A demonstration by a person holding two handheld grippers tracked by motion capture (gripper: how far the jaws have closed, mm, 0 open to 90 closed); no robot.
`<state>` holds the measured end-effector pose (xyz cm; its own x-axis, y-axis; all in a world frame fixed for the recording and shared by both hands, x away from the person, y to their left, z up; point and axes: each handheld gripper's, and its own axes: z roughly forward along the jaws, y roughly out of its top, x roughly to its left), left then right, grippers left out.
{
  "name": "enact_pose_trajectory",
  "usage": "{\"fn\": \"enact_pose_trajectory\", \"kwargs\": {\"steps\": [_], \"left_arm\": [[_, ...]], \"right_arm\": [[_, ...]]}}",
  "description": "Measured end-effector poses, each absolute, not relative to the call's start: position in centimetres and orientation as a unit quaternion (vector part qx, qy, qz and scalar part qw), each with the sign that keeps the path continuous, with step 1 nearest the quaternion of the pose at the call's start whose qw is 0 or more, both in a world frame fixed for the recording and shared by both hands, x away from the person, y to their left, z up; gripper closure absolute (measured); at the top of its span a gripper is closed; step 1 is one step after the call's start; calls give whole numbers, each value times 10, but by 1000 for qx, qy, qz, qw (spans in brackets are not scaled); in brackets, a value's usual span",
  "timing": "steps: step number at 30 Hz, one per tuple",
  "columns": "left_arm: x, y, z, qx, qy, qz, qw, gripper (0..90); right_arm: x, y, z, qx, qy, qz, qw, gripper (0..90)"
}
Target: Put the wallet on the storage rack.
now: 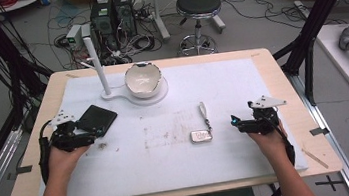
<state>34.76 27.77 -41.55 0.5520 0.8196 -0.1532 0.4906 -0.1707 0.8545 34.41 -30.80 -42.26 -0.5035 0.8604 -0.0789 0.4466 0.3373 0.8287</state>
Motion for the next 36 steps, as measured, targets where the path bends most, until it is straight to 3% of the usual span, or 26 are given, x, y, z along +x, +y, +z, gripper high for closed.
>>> {"fn": "enact_pose_trajectory", "kwargs": {"steps": [13,24,36], "left_arm": [[365,292,-413,719,468,168,485,230],[412,303,-404,759,474,172,413,230],[436,329,-439,736,534,136,393,240]], "right_arm": [[347,-304,-424,427,774,386,263,155],[343,-308,-422,433,771,387,262,156],[340,-307,-425,434,774,381,260,156]]}}
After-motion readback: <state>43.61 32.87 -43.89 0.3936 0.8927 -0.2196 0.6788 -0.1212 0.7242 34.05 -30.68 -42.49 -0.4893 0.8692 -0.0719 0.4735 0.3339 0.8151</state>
